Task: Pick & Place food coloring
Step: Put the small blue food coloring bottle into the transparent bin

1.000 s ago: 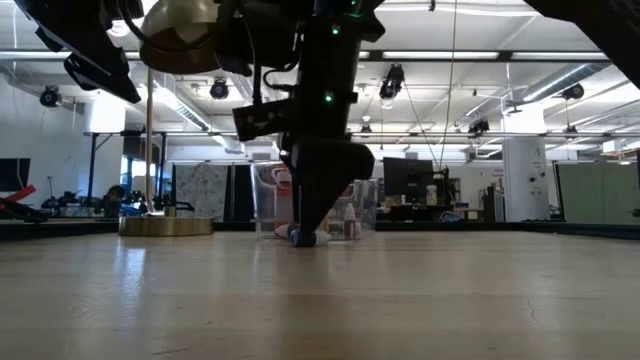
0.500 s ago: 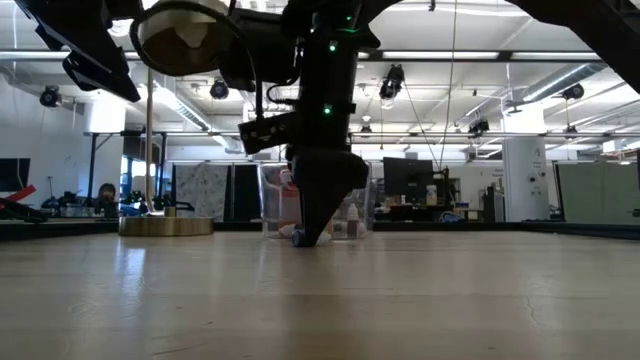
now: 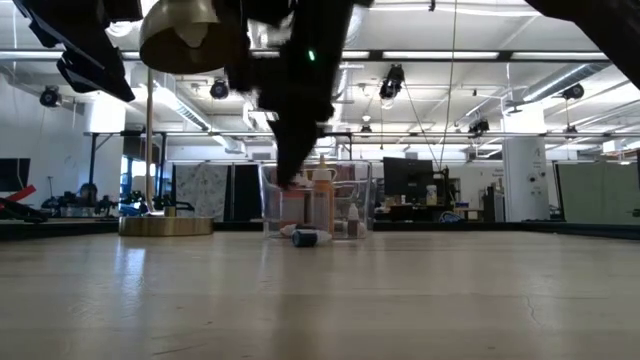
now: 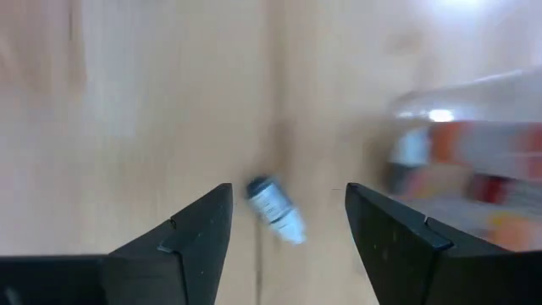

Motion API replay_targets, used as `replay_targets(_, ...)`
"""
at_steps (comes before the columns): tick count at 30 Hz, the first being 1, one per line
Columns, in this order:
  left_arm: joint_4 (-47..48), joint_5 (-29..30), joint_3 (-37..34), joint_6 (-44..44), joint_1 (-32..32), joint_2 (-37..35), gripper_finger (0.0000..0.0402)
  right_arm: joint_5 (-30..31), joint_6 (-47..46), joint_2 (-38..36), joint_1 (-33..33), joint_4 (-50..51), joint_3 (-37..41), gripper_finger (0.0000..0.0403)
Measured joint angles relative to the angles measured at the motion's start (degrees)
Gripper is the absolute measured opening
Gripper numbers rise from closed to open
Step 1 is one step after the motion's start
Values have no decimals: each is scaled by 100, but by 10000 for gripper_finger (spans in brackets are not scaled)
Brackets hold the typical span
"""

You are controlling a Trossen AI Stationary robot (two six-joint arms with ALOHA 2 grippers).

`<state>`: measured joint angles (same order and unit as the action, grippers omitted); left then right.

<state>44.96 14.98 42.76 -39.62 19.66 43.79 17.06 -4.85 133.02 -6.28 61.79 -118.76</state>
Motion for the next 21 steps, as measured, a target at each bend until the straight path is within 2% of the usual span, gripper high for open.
replay_targets(2,-34,-51,0,-10,0,2,192,83,-428,-81,-2,108,-254,224)
replay_targets(4,-56,-65,0,-11,0,0,192,89,-1273,-145,2,241,-438,224)
replay_targets(6,-57,-79,0,-11,0,0,192,-206,-3084,-174,43,645,-575,224)
replay_targets(8,-57,-103,0,-11,0,0,192,-877,-5119,-185,153,997,-558,224)
replay_targets(10,-64,-111,0,-10,0,0,192,-1035,-6276,-183,205,1092,-394,224)
replay_targets(13,-120,-113,0,53,0,0,192,-947,-7021,-180,197,825,-56,224)
replay_targets(18,-134,-152,0,73,-1,-8,192,-1718,-8088,-178,239,-151,633,224)
replay_targets(21,-130,-253,0,74,-4,-46,192,-1713,-8634,-186,276,-391,842,224)
